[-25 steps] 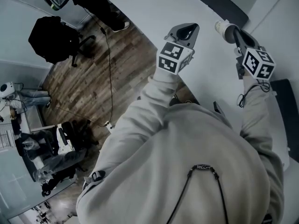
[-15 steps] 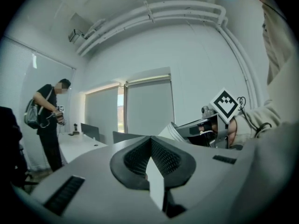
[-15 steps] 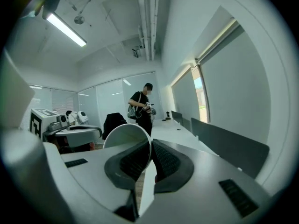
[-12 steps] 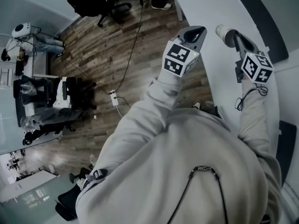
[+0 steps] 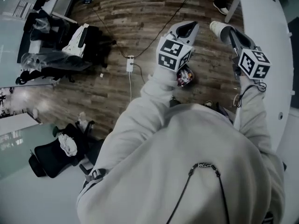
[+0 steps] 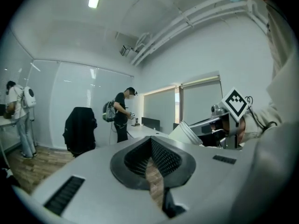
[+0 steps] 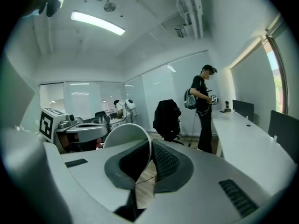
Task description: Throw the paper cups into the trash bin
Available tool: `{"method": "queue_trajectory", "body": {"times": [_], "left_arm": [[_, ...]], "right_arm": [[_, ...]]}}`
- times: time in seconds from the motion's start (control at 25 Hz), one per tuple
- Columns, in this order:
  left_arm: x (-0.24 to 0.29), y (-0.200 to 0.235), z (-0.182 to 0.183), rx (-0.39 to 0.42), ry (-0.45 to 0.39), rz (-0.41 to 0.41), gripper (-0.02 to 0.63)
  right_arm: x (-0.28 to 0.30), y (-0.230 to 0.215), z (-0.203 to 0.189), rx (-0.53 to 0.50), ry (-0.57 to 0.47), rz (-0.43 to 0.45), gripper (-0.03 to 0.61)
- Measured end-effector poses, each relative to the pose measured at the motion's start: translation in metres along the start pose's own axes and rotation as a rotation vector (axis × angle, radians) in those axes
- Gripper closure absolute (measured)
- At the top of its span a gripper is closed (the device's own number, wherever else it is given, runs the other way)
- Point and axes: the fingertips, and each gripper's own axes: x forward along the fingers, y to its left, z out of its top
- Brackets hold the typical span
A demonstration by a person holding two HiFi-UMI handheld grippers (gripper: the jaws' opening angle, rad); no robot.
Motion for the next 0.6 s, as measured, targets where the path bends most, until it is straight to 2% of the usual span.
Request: {"method": "queue_trajectory", "body": {"times": [0.24,0.44,0.6], "left_arm": [[-0.071,0.093,0.001,0.003,-0.032,0.106,0.612],[-0.118,0.137,-0.006,0.006,-0.023,0.129,0.611],[-0.139,0.162,-0.014,-0.017,-0.023,0.167,0.611]], "right_arm": [[0.064,0.084,0.015,-0.038,0.0,0.077,0.537],[0.092,0.139,0.027,-0.054,-0.025,0.101,0.537],[0.107,0.162,0.019,-0.049,-0.012,0.114,0.537]]}}
